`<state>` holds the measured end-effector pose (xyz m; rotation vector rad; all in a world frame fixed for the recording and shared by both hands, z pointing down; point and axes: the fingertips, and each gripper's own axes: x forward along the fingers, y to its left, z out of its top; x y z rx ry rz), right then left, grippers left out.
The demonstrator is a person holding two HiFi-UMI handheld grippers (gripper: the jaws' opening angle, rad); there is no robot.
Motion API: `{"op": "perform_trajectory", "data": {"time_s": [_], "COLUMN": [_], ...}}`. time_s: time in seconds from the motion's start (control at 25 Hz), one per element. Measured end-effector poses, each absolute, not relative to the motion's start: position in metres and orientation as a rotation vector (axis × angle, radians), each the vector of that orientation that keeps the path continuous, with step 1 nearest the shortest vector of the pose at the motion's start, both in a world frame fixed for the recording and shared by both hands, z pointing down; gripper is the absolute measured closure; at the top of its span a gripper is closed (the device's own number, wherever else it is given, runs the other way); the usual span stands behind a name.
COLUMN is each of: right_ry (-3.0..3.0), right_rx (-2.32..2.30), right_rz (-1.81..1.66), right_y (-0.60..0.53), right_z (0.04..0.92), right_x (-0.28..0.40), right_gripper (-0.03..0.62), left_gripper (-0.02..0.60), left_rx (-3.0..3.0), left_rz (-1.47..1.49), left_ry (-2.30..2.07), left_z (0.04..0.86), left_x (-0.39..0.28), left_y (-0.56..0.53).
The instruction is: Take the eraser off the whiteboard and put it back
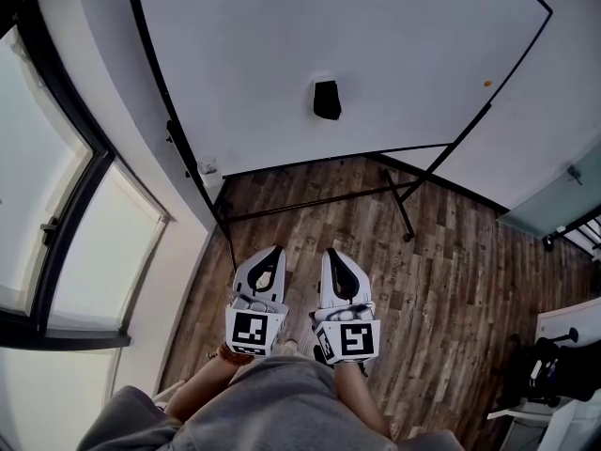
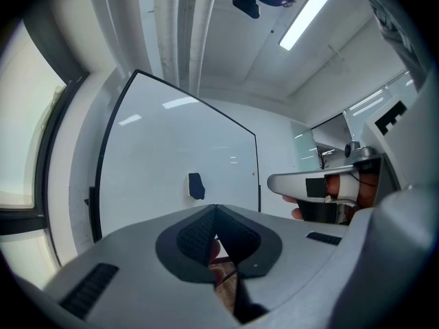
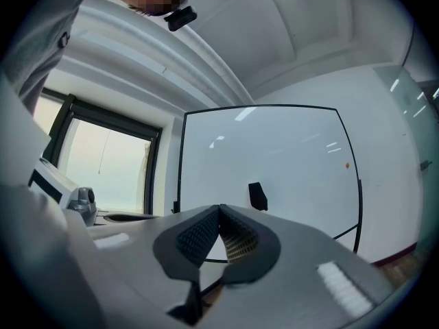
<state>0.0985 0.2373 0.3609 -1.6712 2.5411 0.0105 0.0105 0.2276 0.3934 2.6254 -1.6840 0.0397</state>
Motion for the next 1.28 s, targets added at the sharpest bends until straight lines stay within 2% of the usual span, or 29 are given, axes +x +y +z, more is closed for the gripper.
{"op": "perform_trajectory", "data": {"time_s": [1.28], "right_ry": [2.564], "right_rx": [-1.658], "right_rz": [-0.04], "right_y": [0.157], "right_z": [0.356], "right_x": [0.101], "right_gripper": [0.583], "left_gripper": [0.575], "left_rx": [2.621], "left_rz": [0.007], "left_ry": [-1.638], "left_z": [0.391], "left_x": [0.023], "left_y": [0.15]}}
